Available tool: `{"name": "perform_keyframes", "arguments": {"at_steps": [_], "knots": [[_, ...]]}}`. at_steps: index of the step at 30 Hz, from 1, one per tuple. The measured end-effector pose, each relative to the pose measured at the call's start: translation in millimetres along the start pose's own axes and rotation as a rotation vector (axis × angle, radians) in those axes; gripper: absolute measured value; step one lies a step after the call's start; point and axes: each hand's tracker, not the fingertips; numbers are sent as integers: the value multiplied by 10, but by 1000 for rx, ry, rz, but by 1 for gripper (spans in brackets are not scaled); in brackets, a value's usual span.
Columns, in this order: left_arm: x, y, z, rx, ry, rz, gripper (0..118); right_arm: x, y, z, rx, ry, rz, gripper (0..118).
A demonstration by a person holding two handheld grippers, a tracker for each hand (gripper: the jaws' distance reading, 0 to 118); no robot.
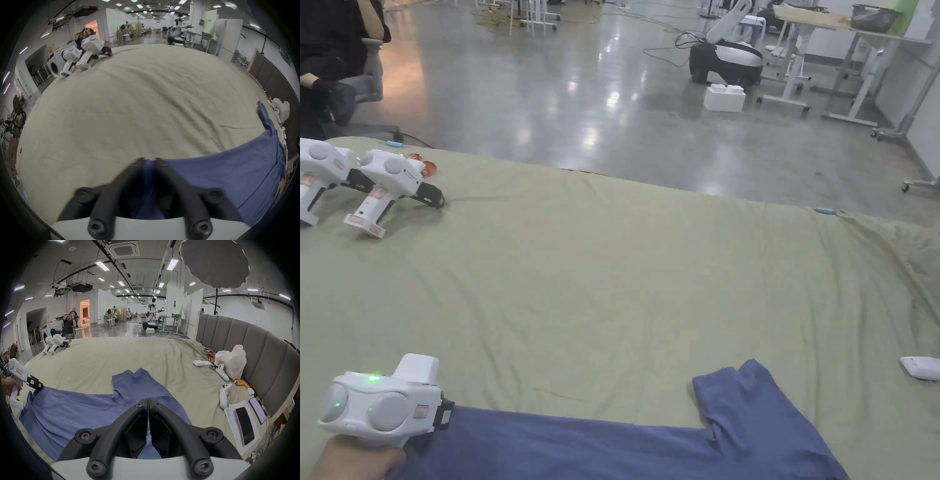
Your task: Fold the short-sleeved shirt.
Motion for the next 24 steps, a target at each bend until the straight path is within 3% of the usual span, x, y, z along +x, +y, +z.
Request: {"name": "perform_keyframes", "arguments": {"at_steps": [4, 5, 6, 8, 9, 10, 11, 15, 19, 21, 24], "knots": [[32, -33, 29, -2, 11, -44, 1, 162, 121, -326, -64, -11, -17, 5], [11, -45, 55, 5, 5, -35, 1, 226, 167, -458, -114, -15, -7, 12], [-18, -51, 74, 14, 7, -26, 1, 291, 224, -583, -147, -18, -2, 29], [-19, -79, 171, 42, 10, -7, 1, 449, 343, -889, -210, 1, -27, 35], [-21, -89, 217, 54, 10, -3, 1, 513, 392, -1048, -254, 9, -28, 49], [-73, -84, 232, 65, 12, 0, 1, 569, 438, -1228, -300, 23, -28, 71], [-82, -87, 277, 76, 13, 2, 1, 607, 465, -1403, -333, 32, -19, 74], [-130, -88, 414, 125, 14, 18, 1, 672, 497, -1980, -446, 58, 9, 73], [-150, -94, 470, 142, 17, 24, 1, 704, 402, -2364, -552, 86, -72, 72], [-154, -104, 502, 147, 18, 27, 1, 724, 352, -2459, -572, 94, -89, 53], [-162, -111, 478, 147, 19, 30, 1, 695, 367, -2435, -552, 85, -48, 27]]}}
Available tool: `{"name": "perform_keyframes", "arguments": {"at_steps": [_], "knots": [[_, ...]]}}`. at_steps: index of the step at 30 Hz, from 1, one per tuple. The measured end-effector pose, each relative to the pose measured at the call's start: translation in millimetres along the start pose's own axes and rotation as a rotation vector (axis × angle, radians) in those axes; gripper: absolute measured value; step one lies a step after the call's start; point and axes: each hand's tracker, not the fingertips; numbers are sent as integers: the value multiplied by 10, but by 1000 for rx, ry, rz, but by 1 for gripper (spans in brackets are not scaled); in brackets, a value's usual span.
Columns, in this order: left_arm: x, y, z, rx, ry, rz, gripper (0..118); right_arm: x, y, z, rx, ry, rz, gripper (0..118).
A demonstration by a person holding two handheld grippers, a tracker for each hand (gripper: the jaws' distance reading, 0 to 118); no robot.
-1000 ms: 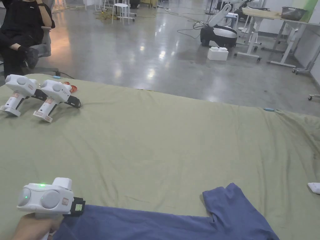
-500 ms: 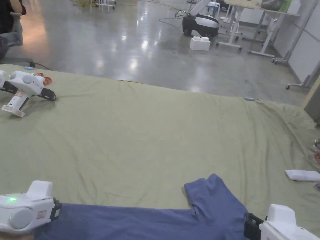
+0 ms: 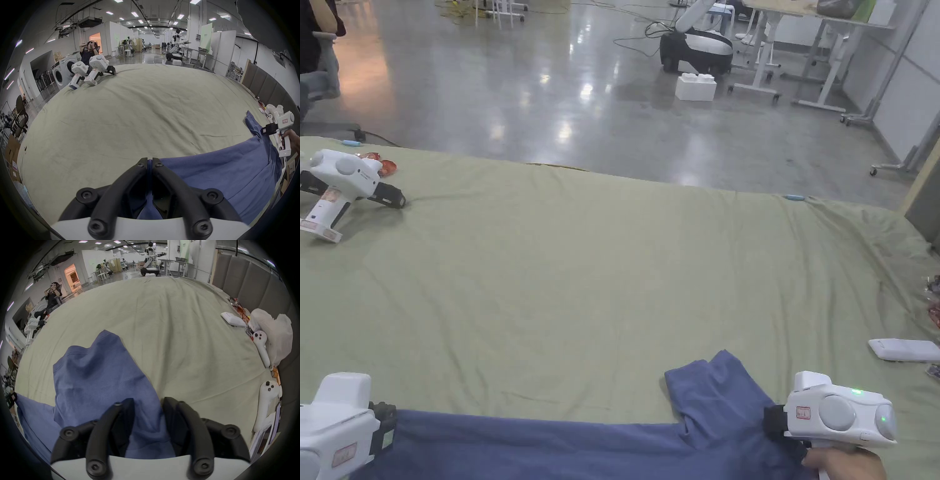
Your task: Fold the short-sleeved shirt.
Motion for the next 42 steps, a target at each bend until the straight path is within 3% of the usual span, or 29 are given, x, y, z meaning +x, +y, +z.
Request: {"name": "perform_keyframes", "arguments": {"at_steps": [1, 2, 5, 11, 25, 28, 38, 42], "knots": [[-3, -3, 3, 2, 3, -1, 1, -71, -14, 39, 5, 3, 31, 7], [11, -17, -9, 3, 5, -2, 1, -109, -14, 48, 11, -14, 82, 3], [12, -30, -15, 0, 13, -2, 1, -251, -36, 50, 17, -60, 158, 2], [1, -43, 47, 17, 11, 6, 1, -115, -98, 305, 107, -21, 64, 0], [-120, -199, 788, 125, -38, -12, 1, 37, -794, 1775, 287, 27, 59, 0], [-171, -334, 993, 161, -48, -12, 1, 43, -991, 2031, 313, 28, 89, 0], [-259, -954, 1214, 110, -41, -57, 1, 57, -1735, 2261, 227, -23, 190, 0], [-198, -1189, 1205, 60, -22, -95, 1, 81, -2028, 2116, 176, -36, 174, 0]]}}
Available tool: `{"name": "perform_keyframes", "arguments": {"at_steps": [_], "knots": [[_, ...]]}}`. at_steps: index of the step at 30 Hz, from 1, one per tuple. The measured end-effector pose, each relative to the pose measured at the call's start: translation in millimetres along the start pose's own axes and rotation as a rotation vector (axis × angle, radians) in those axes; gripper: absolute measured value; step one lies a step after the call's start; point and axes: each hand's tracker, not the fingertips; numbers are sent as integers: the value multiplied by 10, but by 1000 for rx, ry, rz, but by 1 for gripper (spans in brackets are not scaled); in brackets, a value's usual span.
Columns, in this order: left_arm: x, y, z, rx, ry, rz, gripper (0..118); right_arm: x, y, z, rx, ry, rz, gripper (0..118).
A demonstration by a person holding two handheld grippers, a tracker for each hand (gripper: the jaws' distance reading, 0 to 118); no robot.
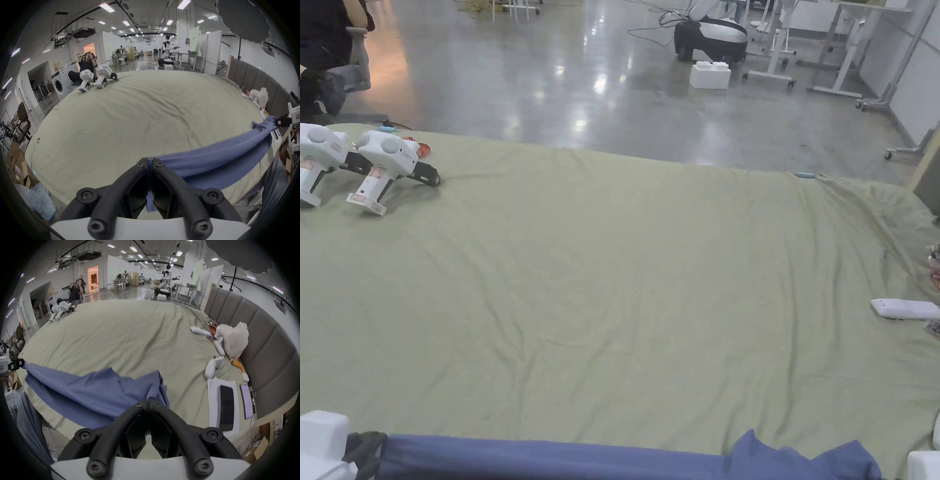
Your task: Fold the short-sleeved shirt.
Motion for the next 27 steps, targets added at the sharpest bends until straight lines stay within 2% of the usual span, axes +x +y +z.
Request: {"name": "perform_keyframes", "arguments": {"at_steps": [10, 12, 13, 14, 15, 16, 17, 19, 27], "knots": [[101, -364, -250, -123, 33, -60, 3, -106, -486, -378, -126, -31, -6, 1], [31, -409, -312, -121, 37, -48, 7, -138, -487, -375, -128, -31, -12, 3], [10, -389, -314, -120, 42, -39, 13, -158, -481, -361, -123, -36, -13, 16], [-10, -363, -302, -116, 46, -31, 22, -179, -460, -330, -120, -60, -5, 37], [-25, -335, -284, -106, 51, -21, 33, -185, -433, -283, -117, -109, 5, 60], [-41, -329, -272, -86, 67, -8, 50, -195, -404, -241, -101, -145, 6, 83], [-58, -286, -247, -57, 72, 3, 62, -202, -365, -182, -72, -162, -7, 88], [-62, -168, -200, 5, 79, 33, 75, -232, -257, -43, 19, -165, -46, 88], [346, 392, -89, 282, 64, 65, 74, -659, 312, 246, 427, -106, -136, 85]]}}
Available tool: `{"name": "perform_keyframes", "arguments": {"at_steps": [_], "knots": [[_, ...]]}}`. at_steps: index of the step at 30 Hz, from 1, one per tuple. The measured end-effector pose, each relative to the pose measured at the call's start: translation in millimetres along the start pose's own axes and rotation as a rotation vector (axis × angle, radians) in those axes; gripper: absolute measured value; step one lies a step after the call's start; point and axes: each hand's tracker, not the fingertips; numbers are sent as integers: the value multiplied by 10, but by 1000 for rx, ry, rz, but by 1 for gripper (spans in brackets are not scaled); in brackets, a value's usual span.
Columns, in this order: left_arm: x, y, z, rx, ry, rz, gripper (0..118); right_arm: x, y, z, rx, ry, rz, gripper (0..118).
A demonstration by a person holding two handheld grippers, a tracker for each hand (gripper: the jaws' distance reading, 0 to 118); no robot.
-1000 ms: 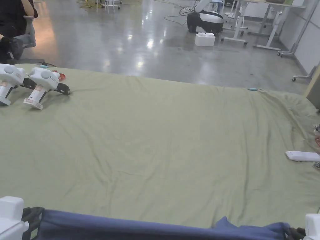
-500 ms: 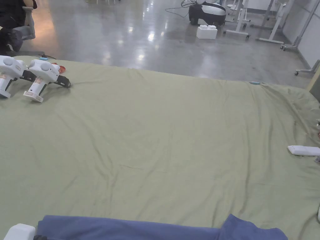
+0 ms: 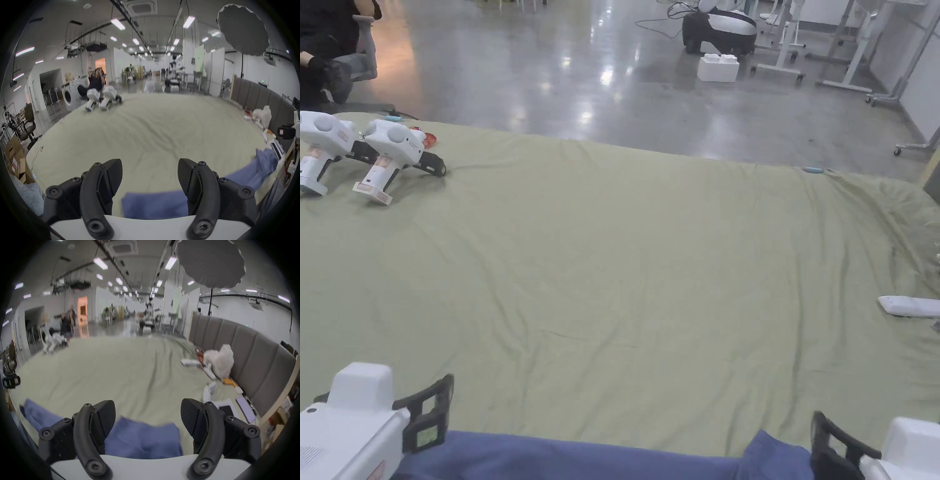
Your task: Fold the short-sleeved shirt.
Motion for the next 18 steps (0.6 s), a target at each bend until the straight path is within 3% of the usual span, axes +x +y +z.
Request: {"name": "perform_keyframes", "arguments": {"at_steps": [6, 9, 10, 12, 13, 18], "knots": [[422, 292, 73, 200, -6, -2, 66, -487, 369, 46, 240, 65, -47, 66], [606, 418, 181, 267, 5, -16, 40, -685, 484, 63, 300, 70, -68, 26], [643, 440, 205, 282, 10, -20, 24, -731, 507, 68, 312, 67, -66, 8], [692, 472, 247, 302, 16, -28, 4, -828, 543, 64, 336, 72, -62, 4], [704, 479, 265, 307, 24, -31, 0, -866, 557, 66, 342, 73, -58, 2], [597, 494, 343, 295, 15, -15, 0, -973, 576, 77, 356, 69, -37, 1]]}}
